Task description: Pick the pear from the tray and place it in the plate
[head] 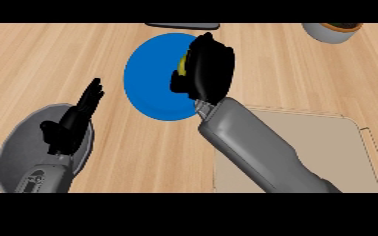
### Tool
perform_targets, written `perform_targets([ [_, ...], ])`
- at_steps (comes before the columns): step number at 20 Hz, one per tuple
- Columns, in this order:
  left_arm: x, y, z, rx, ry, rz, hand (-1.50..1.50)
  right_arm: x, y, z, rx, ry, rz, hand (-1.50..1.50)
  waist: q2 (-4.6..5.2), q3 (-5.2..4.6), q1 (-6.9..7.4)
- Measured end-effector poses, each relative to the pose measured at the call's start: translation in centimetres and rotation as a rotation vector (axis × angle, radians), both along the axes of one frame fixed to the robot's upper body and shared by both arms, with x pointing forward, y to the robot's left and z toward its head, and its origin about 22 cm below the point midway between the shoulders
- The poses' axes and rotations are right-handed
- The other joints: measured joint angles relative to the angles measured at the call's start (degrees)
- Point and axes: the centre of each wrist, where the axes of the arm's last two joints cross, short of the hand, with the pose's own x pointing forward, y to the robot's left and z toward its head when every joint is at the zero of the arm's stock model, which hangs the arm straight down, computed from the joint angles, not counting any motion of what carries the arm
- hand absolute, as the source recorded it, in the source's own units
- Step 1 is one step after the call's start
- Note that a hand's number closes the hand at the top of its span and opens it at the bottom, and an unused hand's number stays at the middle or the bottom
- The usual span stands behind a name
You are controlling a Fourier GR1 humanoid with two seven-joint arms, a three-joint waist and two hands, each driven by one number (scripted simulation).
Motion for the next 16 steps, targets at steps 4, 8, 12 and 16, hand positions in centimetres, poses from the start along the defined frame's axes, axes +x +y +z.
perform_targets([
  [4, 0.1, -0.2, 0.1, 0.001, -0.002, -0.013, 0.00, 1.7, -0.9, -0.7, 0.079, -0.020, -0.054, -1.50, 0.08, 0.03, 0.41],
  [8, 0.5, -0.9, 0.3, 0.001, -0.006, -0.024, 0.00, 3.1, -1.6, -1.9, 0.137, 0.003, -0.102, -1.50, 0.28, 0.04, 1.05],
  [12, 0.5, -0.6, 0.2, 0.000, -0.003, -0.028, 0.00, 4.0, -2.1, -2.3, 0.225, -0.026, -0.124, -1.50, 0.25, 0.04, 1.22],
  [16, 0.4, -0.8, 0.0, 0.004, -0.001, -0.017, 0.00, 4.5, -2.6, -2.1, 0.351, -0.153, -0.134, -1.50, -0.09, 0.08, 0.49],
])
